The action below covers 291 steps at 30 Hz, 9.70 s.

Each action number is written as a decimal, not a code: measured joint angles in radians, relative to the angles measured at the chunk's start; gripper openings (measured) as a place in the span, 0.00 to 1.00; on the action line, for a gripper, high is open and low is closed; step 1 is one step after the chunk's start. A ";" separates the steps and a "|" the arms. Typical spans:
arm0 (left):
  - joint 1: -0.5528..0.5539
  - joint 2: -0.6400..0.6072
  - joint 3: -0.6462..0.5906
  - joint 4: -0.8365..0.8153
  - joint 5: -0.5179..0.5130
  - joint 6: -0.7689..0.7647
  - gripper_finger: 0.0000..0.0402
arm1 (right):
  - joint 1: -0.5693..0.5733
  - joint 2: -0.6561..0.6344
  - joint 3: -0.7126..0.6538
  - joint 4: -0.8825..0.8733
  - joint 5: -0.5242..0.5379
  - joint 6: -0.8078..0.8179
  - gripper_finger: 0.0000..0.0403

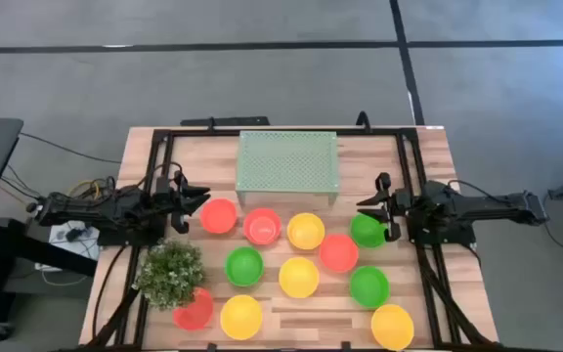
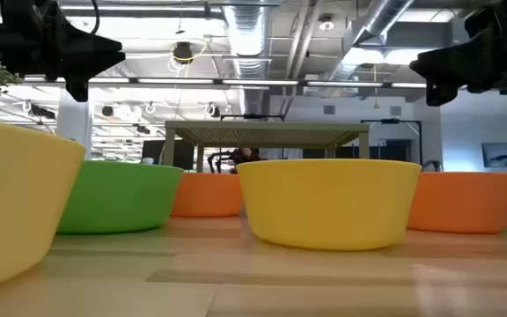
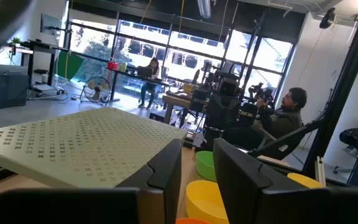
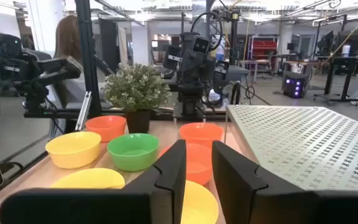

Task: Pick & Place Mini bowls

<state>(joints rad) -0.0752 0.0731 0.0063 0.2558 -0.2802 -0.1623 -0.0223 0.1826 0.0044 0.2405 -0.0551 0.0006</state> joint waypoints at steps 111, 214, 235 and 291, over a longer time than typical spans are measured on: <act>0.000 0.000 0.000 0.000 0.000 0.000 0.24 | 0.000 0.000 0.000 0.000 0.000 0.000 0.18; 0.004 0.712 0.410 0.201 0.045 0.420 0.38 | 0.332 1.310 1.000 -0.814 0.269 0.255 0.32; 0.004 0.712 0.409 0.201 0.045 0.419 0.38 | 0.284 1.310 1.000 -0.999 0.450 0.252 0.32; 0.004 0.712 0.409 0.232 0.045 0.363 0.38 | 0.333 1.607 1.081 -0.778 0.258 0.122 0.20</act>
<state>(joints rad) -0.0711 0.7853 0.4149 0.4877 -0.2348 0.2008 0.3104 1.7899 1.0851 -0.5372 0.2029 0.1227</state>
